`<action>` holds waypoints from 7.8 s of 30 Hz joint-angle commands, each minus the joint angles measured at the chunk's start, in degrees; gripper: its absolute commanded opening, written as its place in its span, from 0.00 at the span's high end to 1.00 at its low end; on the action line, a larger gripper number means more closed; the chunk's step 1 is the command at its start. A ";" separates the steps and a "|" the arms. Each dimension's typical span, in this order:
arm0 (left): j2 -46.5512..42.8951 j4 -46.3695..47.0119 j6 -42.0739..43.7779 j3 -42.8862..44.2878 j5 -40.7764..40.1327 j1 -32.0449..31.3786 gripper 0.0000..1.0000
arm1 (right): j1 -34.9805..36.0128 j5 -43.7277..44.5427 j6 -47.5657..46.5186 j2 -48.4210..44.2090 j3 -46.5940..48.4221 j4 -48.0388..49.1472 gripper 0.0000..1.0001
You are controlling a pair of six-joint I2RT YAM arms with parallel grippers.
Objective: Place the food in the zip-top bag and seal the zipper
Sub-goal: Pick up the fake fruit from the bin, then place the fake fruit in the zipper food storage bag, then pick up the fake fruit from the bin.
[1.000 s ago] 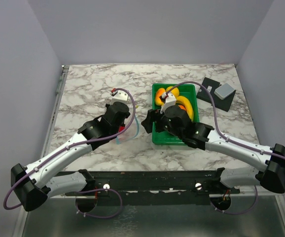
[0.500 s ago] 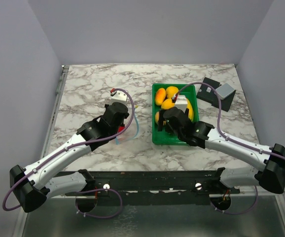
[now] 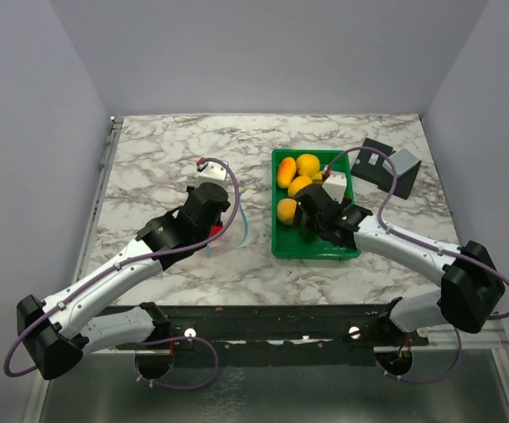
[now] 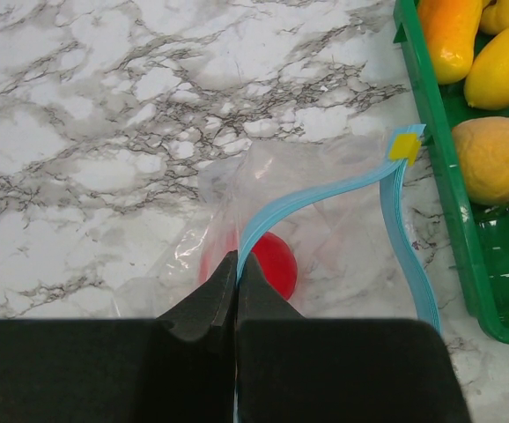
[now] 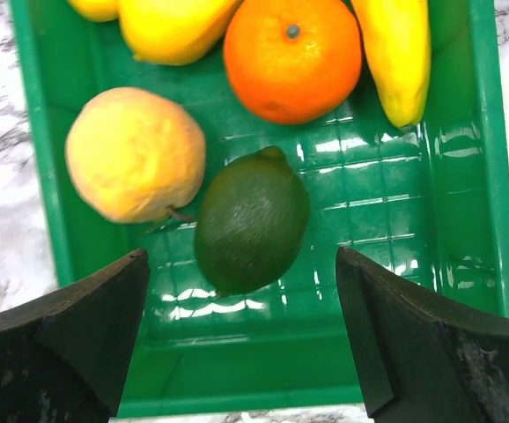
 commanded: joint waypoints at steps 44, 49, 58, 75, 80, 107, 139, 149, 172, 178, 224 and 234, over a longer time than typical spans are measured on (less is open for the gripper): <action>-1.17 1.06 0.56 -0.51 -1.63 0.16 1.00 | -6.43 -6.46 4.20 -1.24 -4.71 6.07 0.72; -1.17 1.06 0.50 -0.51 -1.54 0.13 1.00 | -6.43 -12.80 -0.94 -6.83 -5.19 10.60 0.73; -1.33 1.06 0.50 -0.51 -1.45 0.18 1.00 | -5.89 -27.49 -9.17 -13.78 -5.31 19.74 0.76; -1.25 1.06 0.49 -0.47 -1.29 0.17 1.00 | 4.66 -34.89 -15.73 -9.69 2.07 26.27 0.75; -1.38 1.06 0.49 -0.48 -1.22 0.20 1.00 | 7.95 -32.18 -17.25 -5.86 5.20 25.71 0.74; -1.16 1.15 0.62 -0.51 -1.12 0.12 1.00 | 12.01 -29.11 -17.70 9.70 13.23 30.41 0.53; -2.13 6.41 1.73 -3.88 -6.34 0.27 1.00 | 11.94 -13.00 -20.04 -0.06 10.69 13.97 0.12; -2.44 11.08 3.18 -6.91 -3.47 0.16 1.00 | 11.50 -0.09 -21.56 -1.22 13.46 5.79 0.11; -6.23 11.81 4.61 -7.45 -4.20 0.21 1.00 | -2.90 -16.65 -9.44 10.63 19.97 -6.16 0.06; -6.09 12.05 4.73 -7.35 -4.24 0.16 1.00 | -6.15 -21.15 -10.06 12.80 18.25 -3.90 0.00; -1.94 13.19 6.11 -7.14 -5.66 0.16 1.00 | -13.64 -29.16 -13.27 25.00 19.96 2.30 0.57; -1.66 13.28 6.12 -7.27 -5.61 0.16 1.00 | -13.65 -27.60 -13.44 18.39 19.30 0.37 0.65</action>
